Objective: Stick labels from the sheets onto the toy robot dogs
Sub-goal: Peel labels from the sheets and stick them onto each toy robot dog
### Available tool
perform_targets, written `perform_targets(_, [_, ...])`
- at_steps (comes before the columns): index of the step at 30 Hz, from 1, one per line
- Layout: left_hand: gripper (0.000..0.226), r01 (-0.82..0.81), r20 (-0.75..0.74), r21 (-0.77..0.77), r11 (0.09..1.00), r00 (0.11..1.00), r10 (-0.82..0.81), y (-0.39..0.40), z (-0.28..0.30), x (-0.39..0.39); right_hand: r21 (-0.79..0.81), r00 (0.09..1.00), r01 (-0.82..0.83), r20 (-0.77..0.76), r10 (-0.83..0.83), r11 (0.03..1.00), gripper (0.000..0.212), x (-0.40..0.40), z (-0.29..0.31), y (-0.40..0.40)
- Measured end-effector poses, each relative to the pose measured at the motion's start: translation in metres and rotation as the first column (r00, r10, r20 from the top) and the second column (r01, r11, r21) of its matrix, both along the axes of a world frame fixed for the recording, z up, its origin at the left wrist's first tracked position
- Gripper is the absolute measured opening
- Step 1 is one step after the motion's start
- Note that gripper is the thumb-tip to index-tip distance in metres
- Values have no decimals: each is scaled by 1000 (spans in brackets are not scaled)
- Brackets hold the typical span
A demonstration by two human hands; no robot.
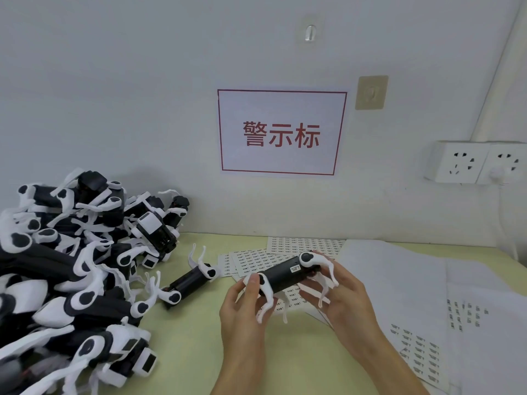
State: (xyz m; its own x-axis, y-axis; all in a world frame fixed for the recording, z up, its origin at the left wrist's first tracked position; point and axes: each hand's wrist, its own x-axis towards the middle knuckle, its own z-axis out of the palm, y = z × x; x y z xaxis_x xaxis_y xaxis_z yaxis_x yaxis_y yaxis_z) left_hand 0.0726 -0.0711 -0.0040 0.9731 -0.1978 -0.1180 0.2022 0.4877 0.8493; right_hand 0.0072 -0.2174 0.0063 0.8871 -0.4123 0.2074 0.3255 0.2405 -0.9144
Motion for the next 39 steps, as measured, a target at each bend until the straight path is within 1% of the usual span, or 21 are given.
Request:
perform_targets(3, [45,-3,26,-17,1000,1000,3,2,-1,0,9,998,-39,-40,40,999,57,-9,6,-10])
perform_targets(6, [46,17,110,57,998,994,-23,1,1,-3,-85,983,-77,-172,61,993,38,-20,15,-15])
perform_targets(8, [48,68,178,137,988,980,-92,0,5,-11,-183,947,-116,-317,53,976,37,-28,18,-18])
perform_targets(10, [46,97,199,198,975,970,-137,-4,6,-17,-287,898,-228,-432,87,930,39,-40,23,-26])
perform_targets(12, [37,144,213,248,958,957,-199,-7,8,-26,-284,830,-355,-535,160,891,42,-57,34,-38])
perform_targets(15, [22,249,221,327,912,918,-330,-23,13,-50,-257,770,-449,-597,224,856,32,-93,48,-61])
perform_targets(17, [12,304,245,374,876,879,-409,-34,16,-62,-307,759,-452,-625,180,838,35,-115,53,-73])
perform_targets(18, [18,320,255,410,854,859,-444,-46,15,-66,-325,767,-430,-623,152,842,37,-130,53,-81])
perform_targets(19, [23,346,228,422,838,854,-468,-55,16,-71,-312,782,-398,-607,141,863,38,-145,52,-91])
perform_targets(20, [23,406,183,410,817,841,-510,-65,16,-77,-261,804,-349,-577,144,900,37,-163,52,-102])
perform_targets(21, [22,454,173,420,786,810,-560,-71,18,-86,-188,834,-282,-532,144,941,36,-181,52,-114])
perform_targets(22, [24,466,206,459,757,773,-600,-81,19,-94,-117,868,-204,-482,124,972,37,-200,53,-127])
perform_targets(24, [28,424,334,571,703,662,-671,-100,18,-111,-12,925,-35,-379,28,999,42,-237,54,-157])
perform_targets(26, [26,359,393,688,630,546,-740,-127,15,-128,53,954,136,-278,-116,989,44,-274,58,-187])
perform_targets(27, [25,311,411,743,592,486,-771,-145,15,-135,82,950,232,-235,-207,969,42,-290,61,-202])
perform_targets(30, [27,121,447,853,507,332,-831,-199,6,-155,225,879,477,-112,-464,849,35,-334,70,-250])
perform_targets(32, [33,-8,415,904,427,244,-876,-235,-1,-170,251,795,601,-92,-600,759,26,-356,72,-290])
perform_targets(33, [37,-61,389,920,386,229,-892,-254,-4,-176,212,739,671,-125,-662,710,23,-364,71,-312])
perform_targets(36, [48,-213,364,923,320,213,-907,-307,-9,-193,58,565,818,-267,-780,572,19,-378,59,-376])
perform_targets(37, [51,-253,349,921,295,203,-915,-322,-12,-199,-1,516,839,-317,-796,545,17,-380,49,-396])
perform_targets(39, [54,-294,342,914,280,187,-921,-343,-21,-207,-114,445,840,-414,-794,530,19,-384,23,-431])
